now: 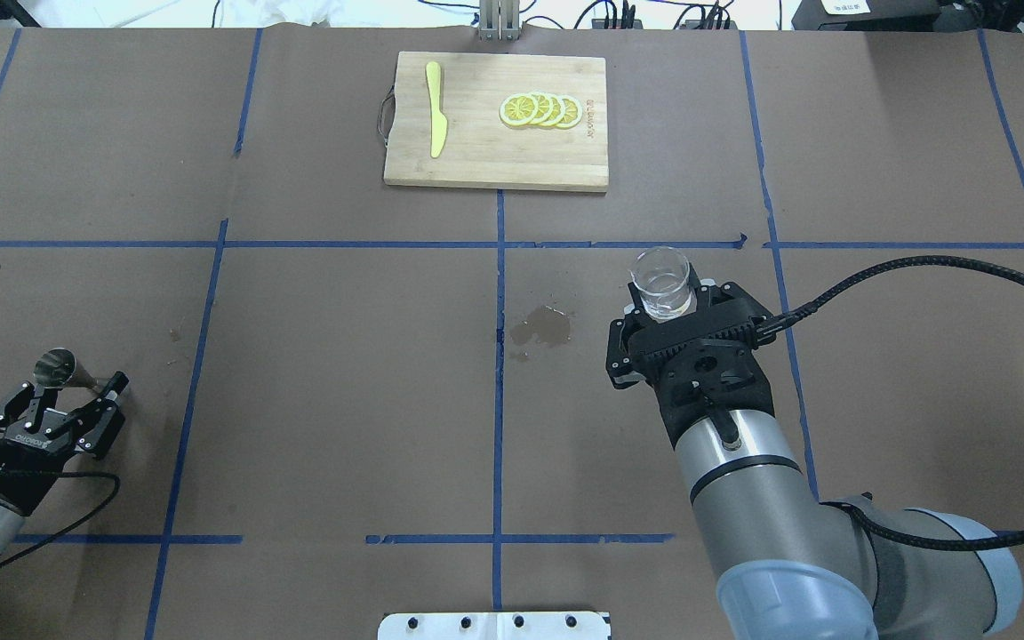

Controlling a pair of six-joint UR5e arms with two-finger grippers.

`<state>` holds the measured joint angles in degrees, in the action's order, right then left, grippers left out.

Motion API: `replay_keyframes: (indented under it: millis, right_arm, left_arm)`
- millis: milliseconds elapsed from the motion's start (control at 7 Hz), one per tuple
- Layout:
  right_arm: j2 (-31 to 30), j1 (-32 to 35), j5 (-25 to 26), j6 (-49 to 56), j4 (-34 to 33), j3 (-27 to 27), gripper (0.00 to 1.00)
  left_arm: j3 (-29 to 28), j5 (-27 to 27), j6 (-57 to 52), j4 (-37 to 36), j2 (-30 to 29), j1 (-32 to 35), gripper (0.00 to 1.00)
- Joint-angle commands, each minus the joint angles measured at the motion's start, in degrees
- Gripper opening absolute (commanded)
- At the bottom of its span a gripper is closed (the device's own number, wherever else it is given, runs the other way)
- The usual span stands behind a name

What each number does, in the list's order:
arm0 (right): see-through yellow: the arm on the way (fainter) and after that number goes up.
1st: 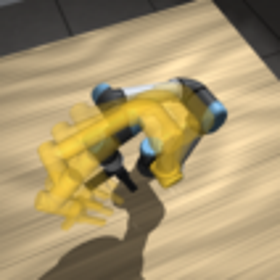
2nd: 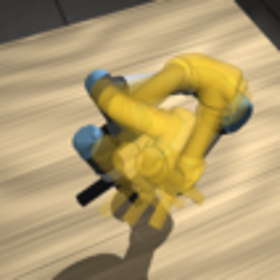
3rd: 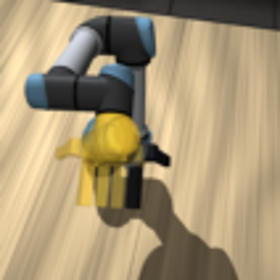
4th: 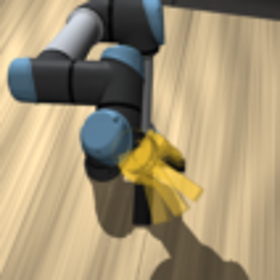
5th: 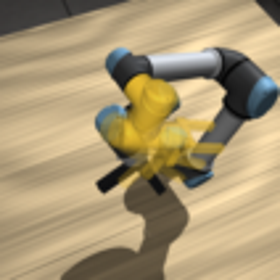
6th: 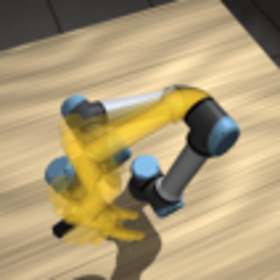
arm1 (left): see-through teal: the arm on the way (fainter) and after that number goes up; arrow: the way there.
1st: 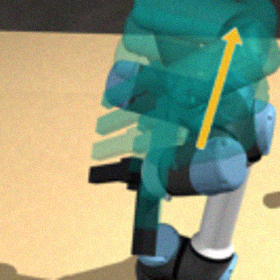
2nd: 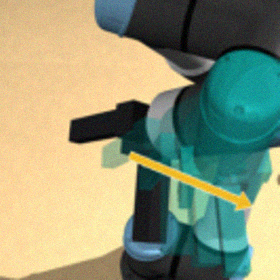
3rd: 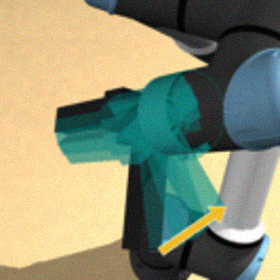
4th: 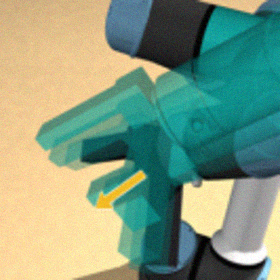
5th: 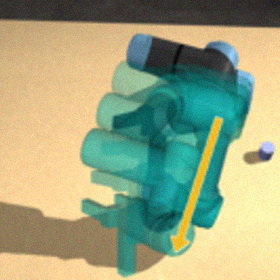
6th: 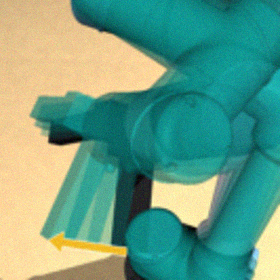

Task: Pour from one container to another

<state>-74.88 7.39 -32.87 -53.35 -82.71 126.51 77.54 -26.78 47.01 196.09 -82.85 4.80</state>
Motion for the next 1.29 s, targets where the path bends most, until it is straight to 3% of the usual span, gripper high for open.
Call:
replay_keyframes:
  millis: [0, 571, 1143]
  right_arm:
    - [0.0, -0.01, 0.0, 0.0, 0.0, 0.06, 0.0]
    - [0.09, -0.01, 0.0, 0.0, 0.0, 0.41, 0.0]
    - [0.09, -0.01, 0.0, -0.09, 0.0, 0.58, 0.0]
  left_arm:
    - [1.03, 0.23, 0.01, 0.69, 0.58, 0.04, 1.0]
    - [1.74, 1.29, -0.08, 3.85, 3.05, -0.92, 1.0]
    - [2.62, 6.1, -0.43, 8.84, 7.33, -9.51, 1.0]
